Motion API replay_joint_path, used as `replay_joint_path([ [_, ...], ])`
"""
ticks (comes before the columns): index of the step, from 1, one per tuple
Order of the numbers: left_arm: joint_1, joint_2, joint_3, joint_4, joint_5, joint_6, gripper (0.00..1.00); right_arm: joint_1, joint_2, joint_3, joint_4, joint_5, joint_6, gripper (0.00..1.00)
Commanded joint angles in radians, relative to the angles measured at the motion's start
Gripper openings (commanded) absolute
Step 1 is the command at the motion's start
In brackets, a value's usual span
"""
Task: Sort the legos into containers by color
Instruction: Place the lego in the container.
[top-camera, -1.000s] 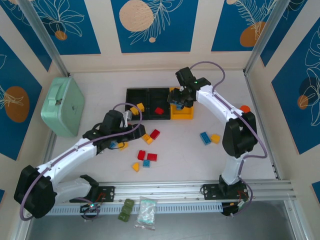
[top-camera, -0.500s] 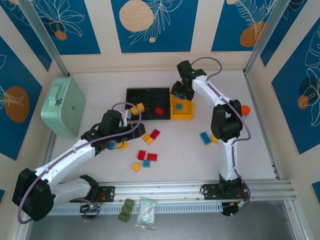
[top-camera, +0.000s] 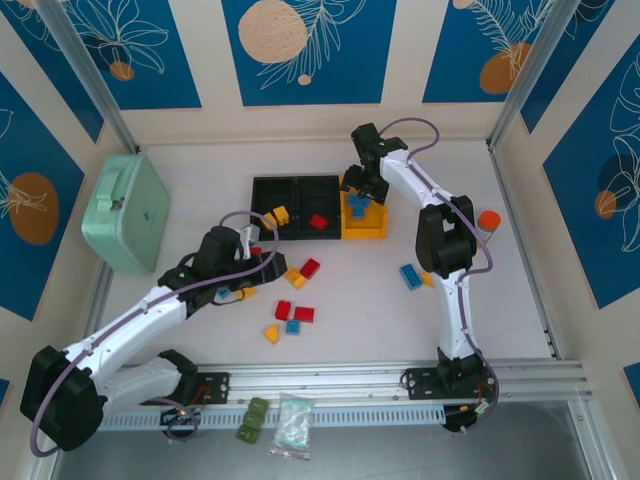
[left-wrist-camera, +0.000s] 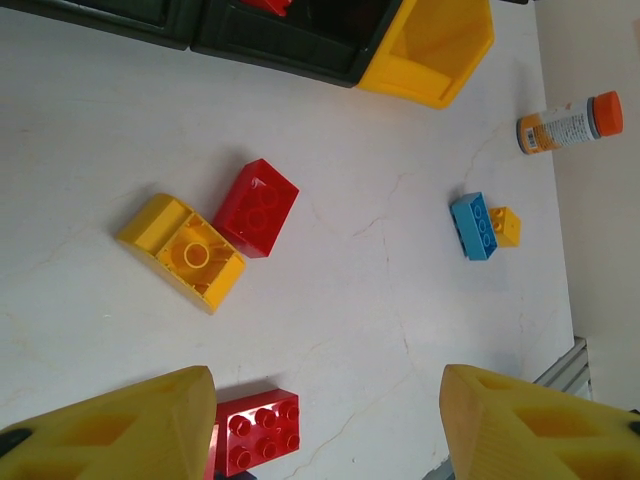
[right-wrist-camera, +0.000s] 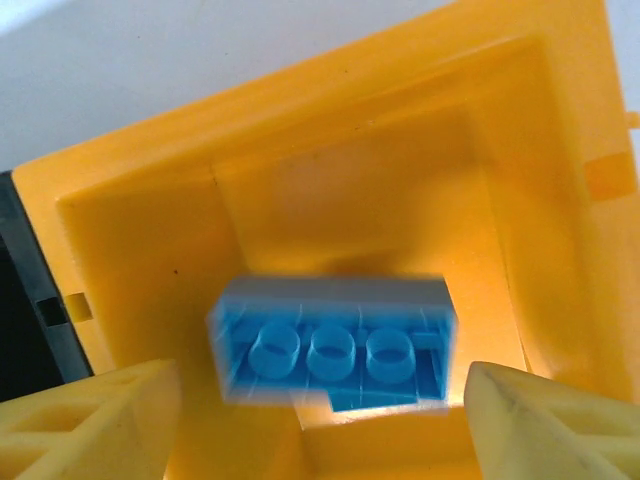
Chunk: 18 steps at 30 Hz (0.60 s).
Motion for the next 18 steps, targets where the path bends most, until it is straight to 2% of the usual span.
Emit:
replay_joint_path([
  [1,-0.01,-0.023,-0.014,-0.012,-0.016,-0.004,0.61,0.007,0.002,0.047,-0.037,0.014,0.009,0.77],
  [10,-0.011,-0.037,-0.025,-0.021,-0.022,-0.006,0.61,0.027,-0.143,-0.016,0.004,0.004,-0.016,0.76],
  [18,-0.011,-0.02,-0.019,-0.067,-0.032,0.002,0.61,0.063,-0.424,-0.332,0.121,-0.026,-0.047,0.74],
])
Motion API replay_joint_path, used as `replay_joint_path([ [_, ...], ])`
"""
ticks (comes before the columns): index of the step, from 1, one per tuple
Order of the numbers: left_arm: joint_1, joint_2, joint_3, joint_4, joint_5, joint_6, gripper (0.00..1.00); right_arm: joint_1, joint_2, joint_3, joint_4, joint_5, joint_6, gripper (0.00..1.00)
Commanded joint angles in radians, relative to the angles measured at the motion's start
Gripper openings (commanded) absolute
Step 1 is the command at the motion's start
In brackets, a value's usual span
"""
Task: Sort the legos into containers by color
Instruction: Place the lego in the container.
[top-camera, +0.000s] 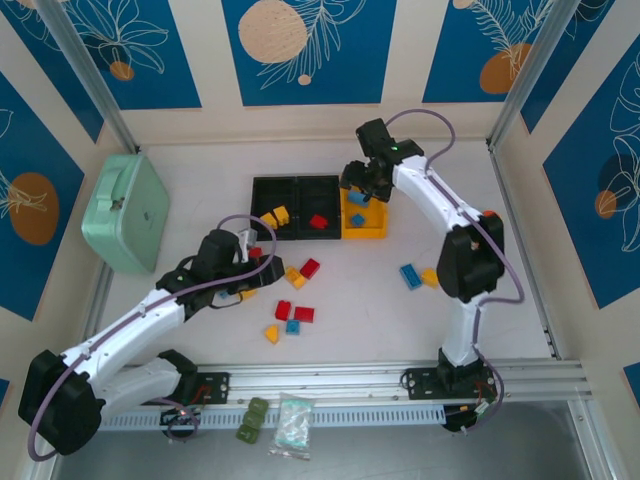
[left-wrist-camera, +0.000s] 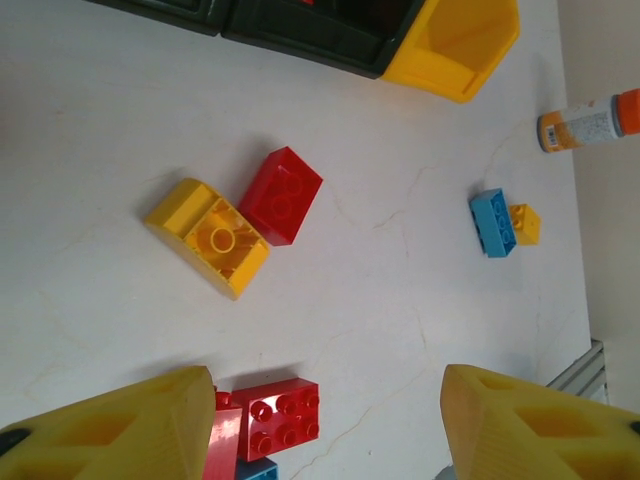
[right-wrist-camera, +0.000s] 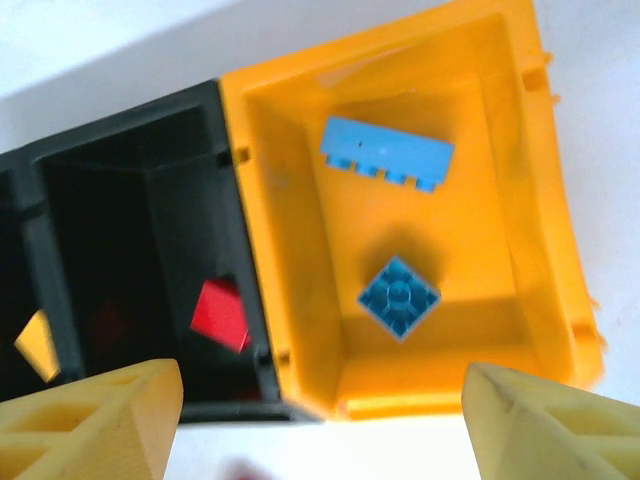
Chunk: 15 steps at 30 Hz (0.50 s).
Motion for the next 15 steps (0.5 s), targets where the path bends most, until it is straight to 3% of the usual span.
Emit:
replay_joint_path([
  [1,-0.011,0.007,-0.001,-0.025,0.0,0.003,0.61,0.016,-0.118,-0.122,0.045,-0.025,-0.026,0.74],
  [10,-0.031,0.124,0.021,0.096,0.12,0.018,0.62,-0.007,-0.414,-0.521,0.082,-0.001,-0.036,0.75],
  [15,-0.08,0.212,0.07,0.135,0.133,0.035,0.62,-0.085,-0.51,-0.71,0.123,-0.025,-0.037,0.79],
])
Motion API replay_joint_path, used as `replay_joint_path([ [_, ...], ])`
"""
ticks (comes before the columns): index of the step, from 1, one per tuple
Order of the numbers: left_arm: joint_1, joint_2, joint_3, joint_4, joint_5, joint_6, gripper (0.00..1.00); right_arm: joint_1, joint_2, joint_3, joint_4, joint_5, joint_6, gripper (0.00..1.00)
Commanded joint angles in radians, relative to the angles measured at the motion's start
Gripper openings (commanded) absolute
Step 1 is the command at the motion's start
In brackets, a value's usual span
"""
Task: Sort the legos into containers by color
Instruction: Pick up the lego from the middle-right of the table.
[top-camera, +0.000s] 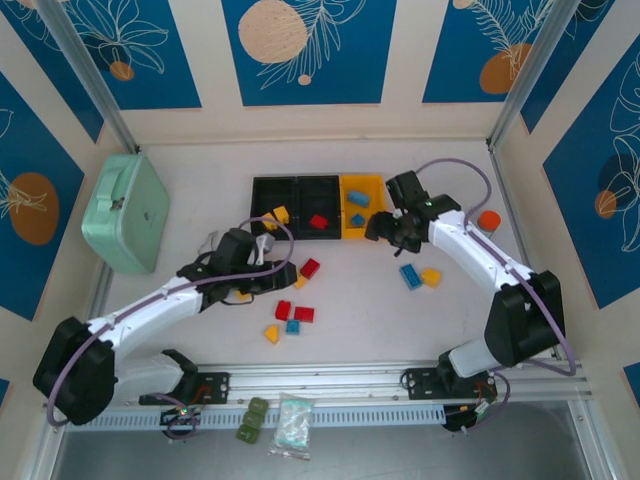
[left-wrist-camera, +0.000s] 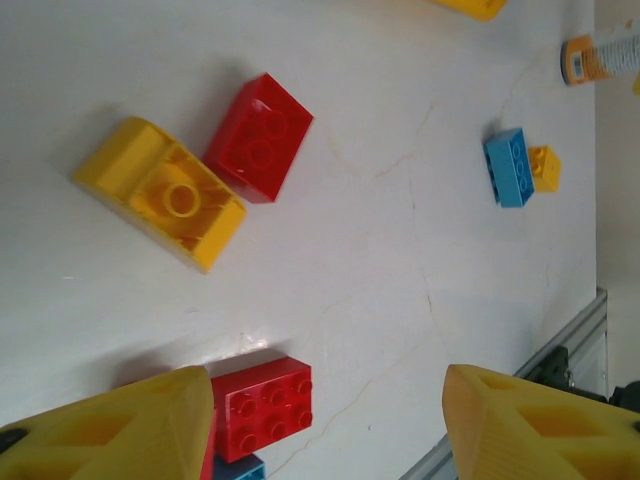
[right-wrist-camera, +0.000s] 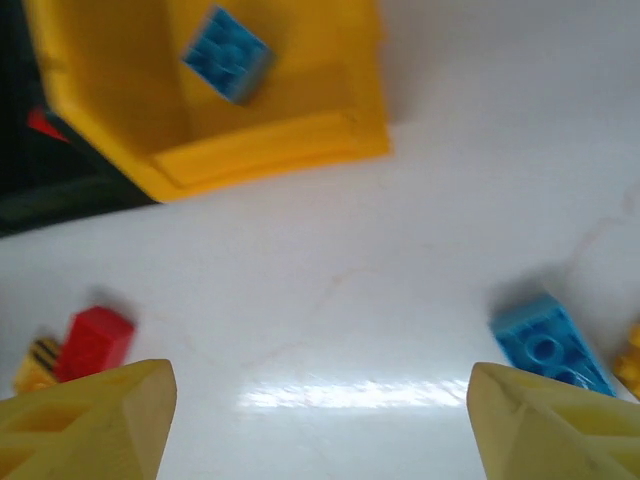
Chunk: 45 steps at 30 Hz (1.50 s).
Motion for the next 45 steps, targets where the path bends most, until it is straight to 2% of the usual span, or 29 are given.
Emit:
replay_joint_path([
  [1,-0.037,0.044,0.058,0.062,0.042,0.031,0.62,-0.059,-0.051,-0.092,0.043,-0.019,-0.013,0.8],
  [7,-0.076,0.114,0.086,0.087,0.039,0.029,0.62,-0.098,-0.005,-0.178,0.114,-0.04,-0.036,0.81],
  [19,-0.085,0.103,0.06,0.079,0.01,0.025,0.62,-0.153,0.125,-0.191,0.189,-0.009,-0.075,0.81],
  [29,-0.084,0.115,0.043,0.095,-0.001,0.015,0.62,-0.096,0.145,-0.238,0.176,-0.029,-0.071,0.79],
  [35,-0.085,0.122,0.034,0.105,0.001,0.012,0.62,-0.057,0.167,-0.24,0.158,-0.025,-0.052,0.68],
  [40,-0.085,0.119,0.029,0.107,-0.003,0.008,0.61,-0.012,0.215,-0.195,0.09,0.002,-0.03,0.74],
  [45,-0.084,0.104,0.009,0.108,-0.012,0.002,0.61,0.031,0.191,-0.208,0.05,0.008,0.007,0.76],
])
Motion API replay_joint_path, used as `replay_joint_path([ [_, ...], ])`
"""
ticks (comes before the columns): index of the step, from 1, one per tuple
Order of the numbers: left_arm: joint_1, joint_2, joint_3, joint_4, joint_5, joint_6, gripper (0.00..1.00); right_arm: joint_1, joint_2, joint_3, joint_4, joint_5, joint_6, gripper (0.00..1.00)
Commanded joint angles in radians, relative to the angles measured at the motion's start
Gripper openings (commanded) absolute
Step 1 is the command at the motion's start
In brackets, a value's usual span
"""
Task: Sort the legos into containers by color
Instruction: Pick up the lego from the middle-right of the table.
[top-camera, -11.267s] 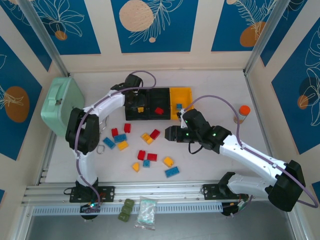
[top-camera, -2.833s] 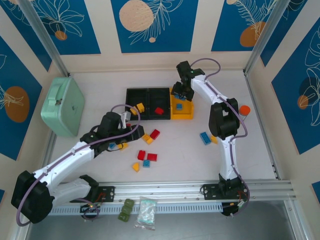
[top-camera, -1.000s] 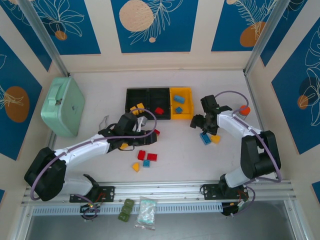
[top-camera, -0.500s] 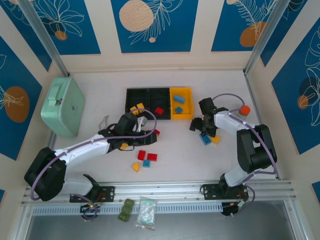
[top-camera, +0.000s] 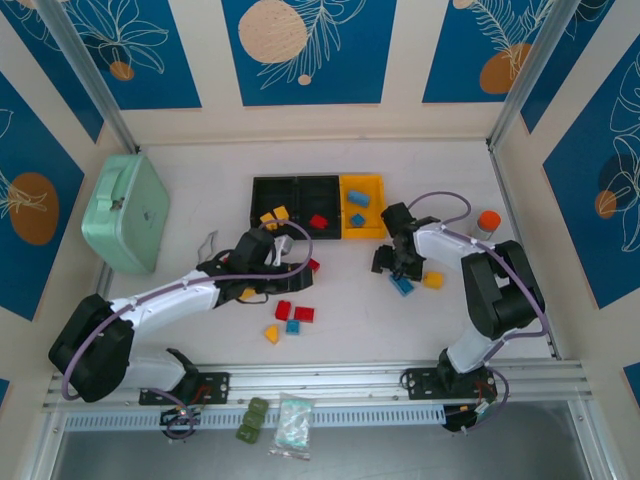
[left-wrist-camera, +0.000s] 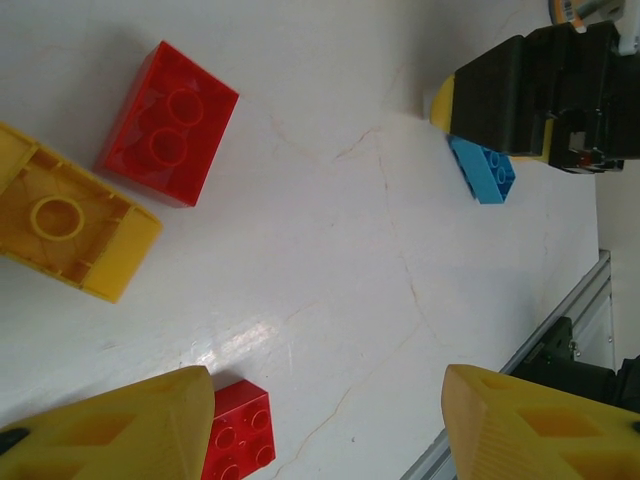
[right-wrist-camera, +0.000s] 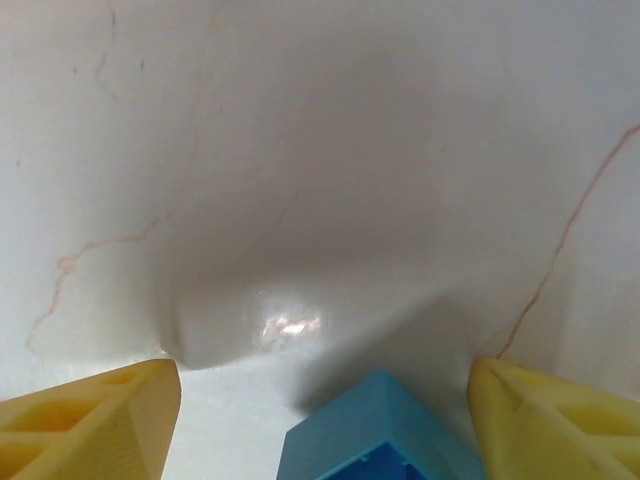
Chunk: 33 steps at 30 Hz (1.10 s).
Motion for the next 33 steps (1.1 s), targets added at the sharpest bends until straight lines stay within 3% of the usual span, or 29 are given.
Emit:
replay_joint_path([
  [1,-0.01,-0.013,-0.02,0.015,-0.017,-0.012,0.61,0.034,-0.013,-0.009,-0.089,-0.015,0.049,0.76],
  [7,-0.008,-0.003,-0.02,0.024,-0.015,-0.015,0.61,0.088,-0.052,-0.032,-0.135,-0.006,0.096,0.72],
  [9,-0.009,0.004,-0.019,0.032,-0.012,-0.017,0.61,0.11,-0.064,-0.035,-0.143,0.008,0.11,0.65],
  [13,-0.009,0.016,-0.016,0.04,-0.005,-0.019,0.61,0.128,-0.076,-0.021,-0.152,0.043,0.113,0.39],
  [16,-0.01,0.013,-0.015,0.041,-0.006,-0.021,0.61,0.131,-0.082,0.009,-0.165,0.048,0.099,0.29],
  [26,-0.01,-0.02,-0.013,0.014,-0.018,-0.018,0.61,0.124,-0.093,0.24,-0.23,0.068,0.013,0.27],
  [33,-0.009,-0.039,0.003,-0.009,-0.023,-0.015,0.62,0.079,0.039,0.478,-0.232,0.08,-0.066,0.27],
])
